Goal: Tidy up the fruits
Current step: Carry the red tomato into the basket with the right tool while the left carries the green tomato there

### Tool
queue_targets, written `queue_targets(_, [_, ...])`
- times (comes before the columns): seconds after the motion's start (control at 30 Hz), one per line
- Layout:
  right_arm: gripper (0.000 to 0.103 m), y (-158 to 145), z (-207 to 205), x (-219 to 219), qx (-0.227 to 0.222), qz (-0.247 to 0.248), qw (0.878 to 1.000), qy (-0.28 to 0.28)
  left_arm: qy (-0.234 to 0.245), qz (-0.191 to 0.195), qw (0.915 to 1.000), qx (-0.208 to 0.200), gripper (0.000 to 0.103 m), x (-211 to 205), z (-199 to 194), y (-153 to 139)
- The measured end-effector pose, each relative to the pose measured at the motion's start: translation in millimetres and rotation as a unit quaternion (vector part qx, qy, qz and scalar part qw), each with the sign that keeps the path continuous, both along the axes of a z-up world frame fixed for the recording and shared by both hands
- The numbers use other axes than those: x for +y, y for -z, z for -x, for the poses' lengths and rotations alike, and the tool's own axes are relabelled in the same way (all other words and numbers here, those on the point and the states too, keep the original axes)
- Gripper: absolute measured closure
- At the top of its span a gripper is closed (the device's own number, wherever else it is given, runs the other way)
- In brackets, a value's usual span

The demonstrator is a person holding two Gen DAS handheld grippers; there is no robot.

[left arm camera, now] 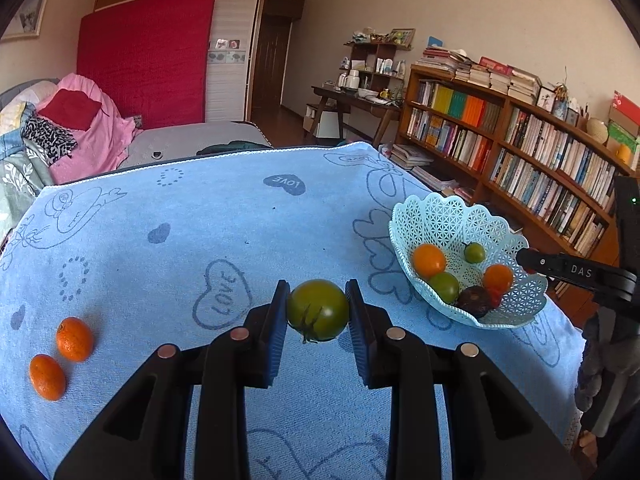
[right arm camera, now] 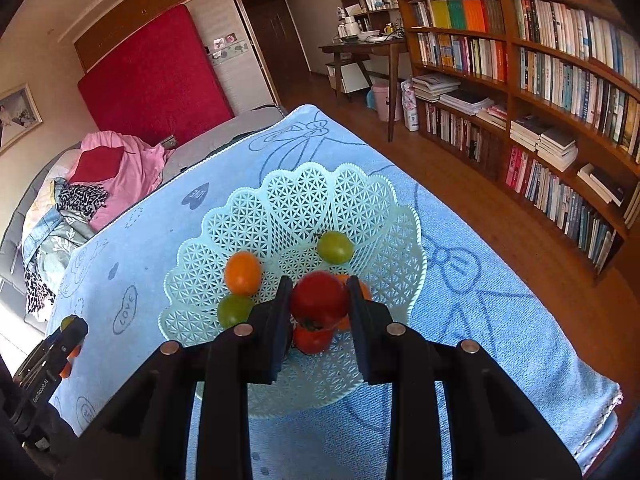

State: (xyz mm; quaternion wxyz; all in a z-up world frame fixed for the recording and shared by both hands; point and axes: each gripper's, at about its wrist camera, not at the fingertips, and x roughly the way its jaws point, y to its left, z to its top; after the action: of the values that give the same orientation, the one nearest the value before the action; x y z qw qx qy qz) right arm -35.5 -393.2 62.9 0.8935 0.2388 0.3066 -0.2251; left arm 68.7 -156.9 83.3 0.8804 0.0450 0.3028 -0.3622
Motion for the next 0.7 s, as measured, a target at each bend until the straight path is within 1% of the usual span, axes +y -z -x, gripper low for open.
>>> queue_targets(0.1, [0.073,-1.6,4.8,-2.3,-0.004,0.001,1.000,0.006,0.004,0.000,1.0000,-0.002,0.074,-5.8,4.2,-2.8])
queue_targets(0.17, [0.062,-3.5,9.7,-4.2,-0.011,0.005,1.000,0.014,0.006,0.000,1.0000,-0.002,0.074,-10.7,7.5,-4.4])
queue_targets(0.2, [0.054,-5.1,13.3,-4.9,-0.016,0.008,1.000,0.019,0.007,-0.002,1.0000,-0.002,0.074,-14.0,9.0,-5.2])
queue_targets(0.23, [0.053,-6.1,16.0,-5.0,-0.020,0.010,1.000,0.021,0.010,-0.003,0.9999,-0.003,0.074,-17.2,11.0,-6.0])
queue_targets(0.43, [0.053,-11.1,33.3,-9.3,-0.035,0.022,0.999,0.030,0.031,-0.014,0.9994,-0.009,0.074,-41.7,20.9,-9.2])
queue_targets(0.57, [0.053,-12.3,42.9,-14.7,-0.045,0.018,0.998,0.032,0.050,-0.020,0.9985,-0.009,0.074,-62.1,29.3,-10.0])
queue_targets(0.7, [0.053,-13.2,49.2,-20.3,-0.052,0.019,0.998,0.034,0.069,-0.029,0.9970,-0.017,0.074,-85.7,37.5,-12.3])
